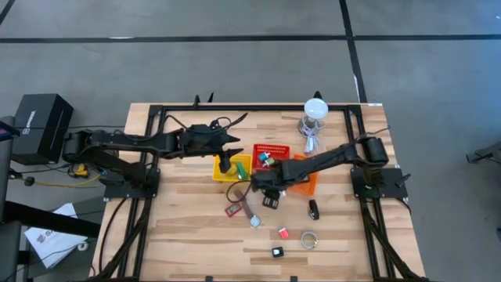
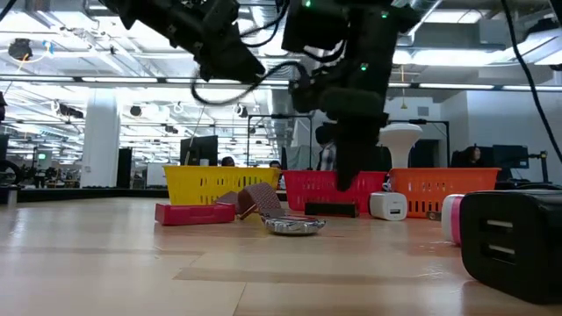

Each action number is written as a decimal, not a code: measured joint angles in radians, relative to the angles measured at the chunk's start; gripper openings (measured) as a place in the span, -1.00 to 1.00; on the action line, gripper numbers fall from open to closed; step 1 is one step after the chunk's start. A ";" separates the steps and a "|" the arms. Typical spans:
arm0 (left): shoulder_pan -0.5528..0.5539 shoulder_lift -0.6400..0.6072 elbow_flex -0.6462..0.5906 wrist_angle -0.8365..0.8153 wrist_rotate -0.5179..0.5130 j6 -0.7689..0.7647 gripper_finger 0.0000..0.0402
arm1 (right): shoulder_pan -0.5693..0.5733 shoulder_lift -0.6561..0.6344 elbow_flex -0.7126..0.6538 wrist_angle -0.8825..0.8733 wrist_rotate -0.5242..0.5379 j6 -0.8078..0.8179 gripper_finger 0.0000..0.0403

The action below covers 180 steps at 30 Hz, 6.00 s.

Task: Pick & Place Office items
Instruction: Put the black digital clock into the orange bin, then put the black watch into the yellow bin

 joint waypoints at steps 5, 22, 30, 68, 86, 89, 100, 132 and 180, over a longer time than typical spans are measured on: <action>0.000 0.000 0.000 0.006 -0.001 0.000 -0.12 | -0.025 0.017 0.028 -0.052 -0.003 0.000 0.01; 0.000 0.000 0.000 0.012 -0.005 0.001 -0.12 | -0.065 0.016 0.027 -0.018 -0.105 0.034 0.21; 0.000 0.000 0.000 0.011 -0.004 0.001 -0.12 | -0.064 0.016 0.028 0.006 -0.104 0.037 0.21; 0.000 0.001 0.000 0.011 -0.005 0.001 -0.12 | -0.075 0.016 -0.109 0.172 -0.047 0.032 0.00; 0.000 0.001 0.000 0.011 -0.004 0.001 -0.12 | -0.020 -0.024 -0.065 0.083 -0.119 0.001 -0.25; 0.000 0.001 0.000 0.011 -0.004 0.001 -0.12 | 0.001 -0.057 -0.029 0.019 -0.119 -0.001 -0.29; 0.000 0.001 0.000 0.013 -0.003 0.001 -0.12 | 0.076 -0.293 -0.010 -0.339 0.018 0.171 -0.27; 0.000 0.001 -0.003 0.019 -0.005 0.000 -0.12 | 0.039 -0.264 -0.385 -0.098 0.047 0.208 0.01; 0.000 0.001 -0.003 0.031 -0.001 -0.005 -0.12 | 0.451 -0.249 -0.086 -0.058 -0.003 0.470 0.07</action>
